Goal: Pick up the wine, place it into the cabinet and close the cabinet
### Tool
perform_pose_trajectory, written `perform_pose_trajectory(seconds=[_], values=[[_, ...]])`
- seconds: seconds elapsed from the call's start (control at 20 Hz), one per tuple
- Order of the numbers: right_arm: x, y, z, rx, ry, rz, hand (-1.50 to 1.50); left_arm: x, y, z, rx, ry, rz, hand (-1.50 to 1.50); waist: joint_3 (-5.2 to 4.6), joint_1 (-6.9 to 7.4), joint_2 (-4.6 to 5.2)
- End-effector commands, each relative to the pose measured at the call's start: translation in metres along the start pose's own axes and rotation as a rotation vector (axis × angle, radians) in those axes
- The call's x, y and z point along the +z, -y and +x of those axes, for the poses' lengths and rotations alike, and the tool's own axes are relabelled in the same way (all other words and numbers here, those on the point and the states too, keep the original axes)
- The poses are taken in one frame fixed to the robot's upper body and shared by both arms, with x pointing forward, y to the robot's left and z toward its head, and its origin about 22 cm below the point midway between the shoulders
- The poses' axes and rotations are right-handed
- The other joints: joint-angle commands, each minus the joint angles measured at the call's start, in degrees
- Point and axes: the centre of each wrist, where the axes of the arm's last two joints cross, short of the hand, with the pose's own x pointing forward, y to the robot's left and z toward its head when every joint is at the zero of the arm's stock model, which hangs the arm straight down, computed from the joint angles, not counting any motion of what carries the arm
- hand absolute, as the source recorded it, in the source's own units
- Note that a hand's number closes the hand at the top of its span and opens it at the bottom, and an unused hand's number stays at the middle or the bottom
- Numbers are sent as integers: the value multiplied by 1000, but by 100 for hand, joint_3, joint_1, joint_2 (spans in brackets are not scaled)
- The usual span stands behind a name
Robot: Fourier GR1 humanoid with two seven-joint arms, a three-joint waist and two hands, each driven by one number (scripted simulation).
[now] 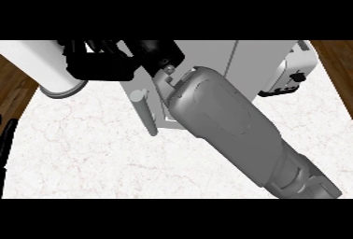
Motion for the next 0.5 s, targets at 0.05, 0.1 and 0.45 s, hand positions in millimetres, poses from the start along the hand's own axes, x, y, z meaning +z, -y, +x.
perform_pose_trajectory(seconds=[0.05, 0.1, 0.45], values=[[-1, 57, -40, 70, -77, -128, 150, 7, -2, -11, 0, -13, -4, -150, 11, -20, 199], [-3, 52, -47, 85, -64, -128, 150, 0, 8, 2, -20, 19, -7, -150, 17, 31, 204], [-3, 79, -32, 117, -45, -145, 150, -16, 10, 4, 6, 11, -19, -150, 19, -78, 221]])
